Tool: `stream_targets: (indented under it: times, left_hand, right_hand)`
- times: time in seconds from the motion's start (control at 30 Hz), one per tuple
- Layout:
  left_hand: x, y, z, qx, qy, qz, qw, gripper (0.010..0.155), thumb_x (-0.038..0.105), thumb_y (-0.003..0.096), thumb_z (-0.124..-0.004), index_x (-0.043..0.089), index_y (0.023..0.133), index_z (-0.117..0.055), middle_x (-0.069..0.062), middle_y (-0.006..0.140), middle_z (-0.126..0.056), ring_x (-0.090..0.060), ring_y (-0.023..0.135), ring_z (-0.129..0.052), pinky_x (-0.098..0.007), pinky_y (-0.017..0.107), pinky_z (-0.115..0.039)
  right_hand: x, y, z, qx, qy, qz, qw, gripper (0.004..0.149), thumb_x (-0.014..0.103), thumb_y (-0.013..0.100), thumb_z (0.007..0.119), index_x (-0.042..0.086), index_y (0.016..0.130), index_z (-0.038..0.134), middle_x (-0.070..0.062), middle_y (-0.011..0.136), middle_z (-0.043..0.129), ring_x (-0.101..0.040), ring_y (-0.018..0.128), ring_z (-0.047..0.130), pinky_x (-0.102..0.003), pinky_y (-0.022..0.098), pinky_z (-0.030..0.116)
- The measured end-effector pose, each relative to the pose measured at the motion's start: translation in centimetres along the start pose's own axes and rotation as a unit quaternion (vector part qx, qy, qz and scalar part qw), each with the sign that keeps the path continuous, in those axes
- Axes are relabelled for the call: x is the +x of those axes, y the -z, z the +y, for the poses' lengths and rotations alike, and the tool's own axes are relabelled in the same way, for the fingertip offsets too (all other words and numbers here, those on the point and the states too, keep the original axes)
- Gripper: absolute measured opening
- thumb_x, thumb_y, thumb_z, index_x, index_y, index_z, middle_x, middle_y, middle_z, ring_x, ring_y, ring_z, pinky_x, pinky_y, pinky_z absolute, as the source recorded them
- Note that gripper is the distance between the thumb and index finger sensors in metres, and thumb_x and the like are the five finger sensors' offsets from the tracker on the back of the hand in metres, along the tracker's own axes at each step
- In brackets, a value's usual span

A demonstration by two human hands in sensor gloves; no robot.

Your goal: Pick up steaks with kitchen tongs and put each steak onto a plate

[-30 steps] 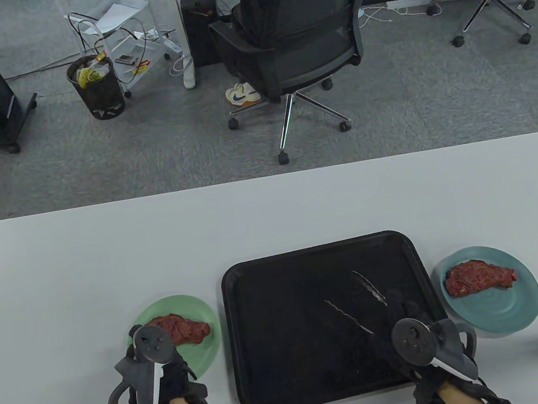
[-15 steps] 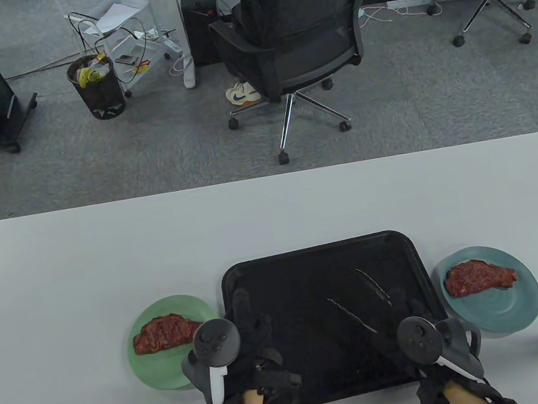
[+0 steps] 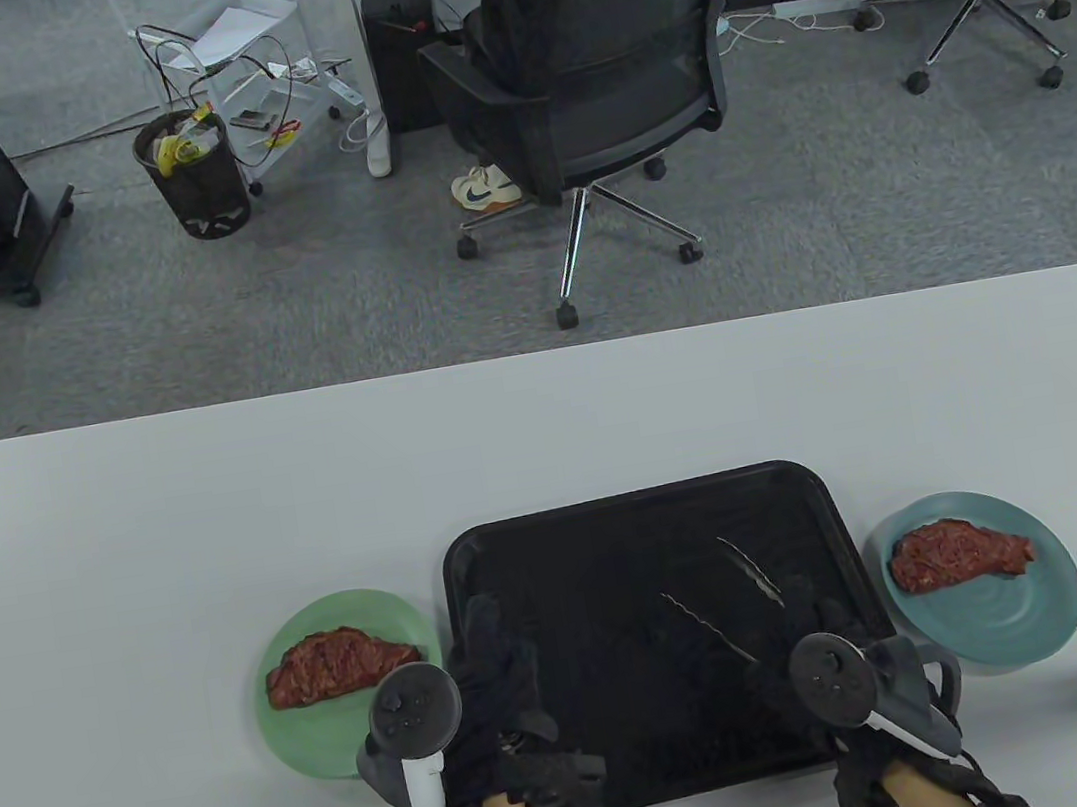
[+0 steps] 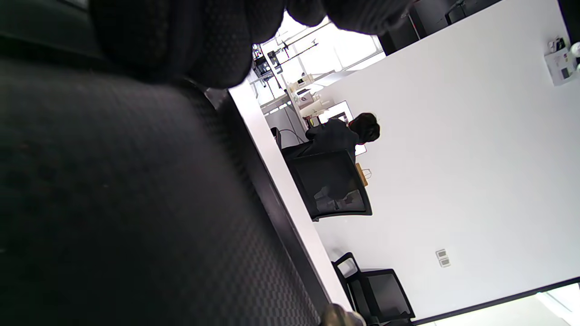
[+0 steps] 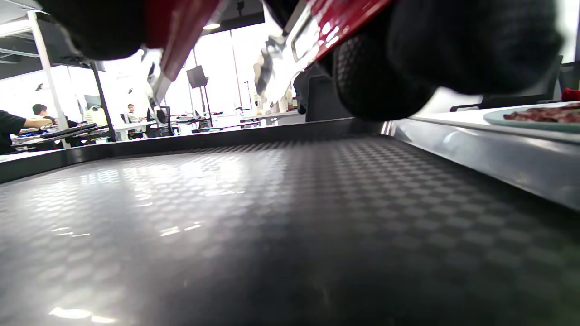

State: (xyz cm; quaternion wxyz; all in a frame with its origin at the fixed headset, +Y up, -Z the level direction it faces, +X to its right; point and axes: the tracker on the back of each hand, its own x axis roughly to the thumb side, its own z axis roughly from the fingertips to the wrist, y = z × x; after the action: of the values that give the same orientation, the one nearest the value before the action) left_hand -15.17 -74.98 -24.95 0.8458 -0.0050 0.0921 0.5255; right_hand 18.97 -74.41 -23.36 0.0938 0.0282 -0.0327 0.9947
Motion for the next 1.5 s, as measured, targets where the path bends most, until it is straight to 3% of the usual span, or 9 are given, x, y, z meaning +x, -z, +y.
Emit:
stream_targets:
  times: [0.37, 0.5, 0.83, 1.1, 1.23, 1.33, 1.5]
  left_hand:
    - [-0.7, 0.2, 0.0, -0.008, 0.015, 0.010, 1.000, 0.068, 0.032, 0.0461, -0.069, 0.017, 0.108, -0.045, -0.022, 0.094, -0.059, -0.039, 0.065, -0.084, -0.039, 0.041, -0.083]
    - [-1.0, 0.2, 0.1, -0.008, 0.019, 0.014, 1.000, 0.068, 0.032, 0.0461, -0.069, 0.017, 0.108, -0.045, -0.022, 0.094, -0.059, -0.039, 0.065, -0.084, -0.039, 0.041, -0.083]
    - [-1.5, 0.3, 0.3, -0.009, 0.023, 0.020, 0.999, 0.068, 0.032, 0.0462, -0.069, 0.017, 0.108, -0.045, -0.022, 0.094, -0.059, -0.040, 0.065, -0.083, -0.039, 0.041, -0.083]
    - [-1.0, 0.2, 0.1, -0.008, 0.025, 0.005, 1.000, 0.068, 0.032, 0.0463, -0.069, 0.017, 0.108, -0.045, -0.022, 0.094, -0.058, -0.040, 0.065, -0.083, -0.039, 0.041, -0.083]
    - [-0.8, 0.4, -0.3, -0.012, 0.021, -0.006, 1.000, 0.068, 0.032, 0.0463, -0.069, 0.017, 0.108, -0.045, -0.022, 0.094, -0.058, -0.040, 0.066, -0.083, -0.039, 0.042, -0.082]
    - [-0.6, 0.4, -0.4, -0.017, 0.024, -0.011, 1.000, 0.068, 0.032, 0.0463, -0.069, 0.018, 0.108, -0.045, -0.022, 0.094, -0.058, -0.040, 0.066, -0.083, -0.039, 0.042, -0.082]
    - [-0.7, 0.2, -0.3, -0.014, 0.021, -0.014, 1.000, 0.068, 0.032, 0.0463, -0.069, 0.018, 0.108, -0.045, -0.022, 0.094, -0.058, -0.040, 0.066, -0.083, -0.039, 0.042, -0.082]
  right_hand:
    - [-0.9, 0.6, 2.0, 0.040, -0.054, 0.034, 0.997, 0.087, 0.051, 0.042, 0.073, -0.002, 0.104, 0.042, -0.035, 0.096, 0.061, -0.054, 0.063, 0.080, -0.056, 0.040, 0.077]
    - [-0.7, 0.7, 2.5, 0.081, -0.072, 0.051, 0.993, 0.087, 0.054, 0.043, 0.070, 0.000, 0.105, 0.042, -0.034, 0.097, 0.061, -0.055, 0.069, 0.077, -0.058, 0.043, 0.077]
    - [-0.9, 0.5, 2.5, 0.137, -0.073, 0.067, 0.986, 0.090, 0.058, 0.043, 0.065, 0.004, 0.107, 0.032, -0.034, 0.103, 0.048, -0.056, 0.081, 0.066, -0.059, 0.050, 0.072]
    - [0.4, 0.0, -1.1, 0.027, -0.079, 0.029, 0.996, 0.088, 0.057, 0.042, 0.067, 0.005, 0.107, 0.038, -0.032, 0.102, 0.054, -0.052, 0.078, 0.073, -0.056, 0.048, 0.076]
    - [2.1, 1.0, -3.4, -0.014, 0.055, -0.013, 0.998, 0.082, 0.054, 0.044, 0.067, 0.012, 0.107, 0.038, -0.027, 0.096, 0.064, -0.047, 0.072, 0.078, -0.053, 0.046, 0.078]
    - [3.0, 1.9, -4.4, -0.047, 0.172, -0.006, 0.984, 0.080, 0.054, 0.044, 0.068, 0.012, 0.106, 0.042, -0.026, 0.093, 0.067, -0.046, 0.069, 0.081, -0.053, 0.044, 0.079]
    - [3.1, 2.0, -2.8, -0.093, 0.271, 0.005, 0.958, 0.075, 0.052, 0.044, 0.069, 0.012, 0.104, 0.049, -0.024, 0.089, 0.075, -0.045, 0.063, 0.085, -0.050, 0.041, 0.081]
